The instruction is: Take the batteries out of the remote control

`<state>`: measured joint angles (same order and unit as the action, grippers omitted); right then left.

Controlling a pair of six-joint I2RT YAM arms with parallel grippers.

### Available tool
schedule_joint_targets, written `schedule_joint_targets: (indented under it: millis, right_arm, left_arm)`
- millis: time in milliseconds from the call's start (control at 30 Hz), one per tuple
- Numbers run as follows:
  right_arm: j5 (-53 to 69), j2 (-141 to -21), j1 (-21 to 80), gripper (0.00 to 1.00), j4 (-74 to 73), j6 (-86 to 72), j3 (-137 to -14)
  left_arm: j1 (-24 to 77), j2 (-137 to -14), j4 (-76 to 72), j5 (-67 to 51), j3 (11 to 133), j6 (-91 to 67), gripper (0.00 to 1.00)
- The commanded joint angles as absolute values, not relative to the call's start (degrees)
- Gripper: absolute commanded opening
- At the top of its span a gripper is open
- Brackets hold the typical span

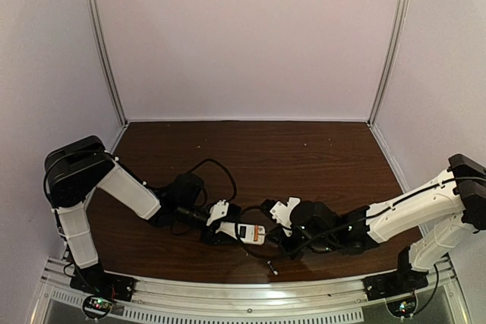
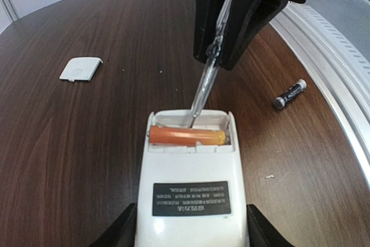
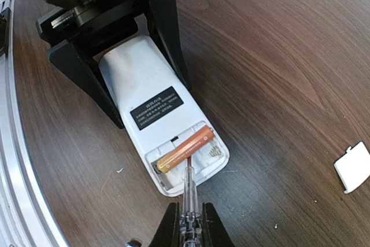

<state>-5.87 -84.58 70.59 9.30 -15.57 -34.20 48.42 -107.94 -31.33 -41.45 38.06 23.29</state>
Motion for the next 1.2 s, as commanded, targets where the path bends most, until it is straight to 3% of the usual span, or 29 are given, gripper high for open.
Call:
schedule_joint_targets:
  millis: [0, 1167]
  right_arm:
    - [-4.17, -84.95, 70.41, 0.00, 10.89, -15.38, -35.73]
    - [-7.86, -86.36, 75.11, 0.00, 1.85, -15.59, -44.10]
  left_arm:
    - [48.52, -108.19, -32.96, -43.12, 39.28, 24.11, 0.00]
    - [48.52, -108.15, -32.87, -43.17, 39.29, 24.19, 0.00]
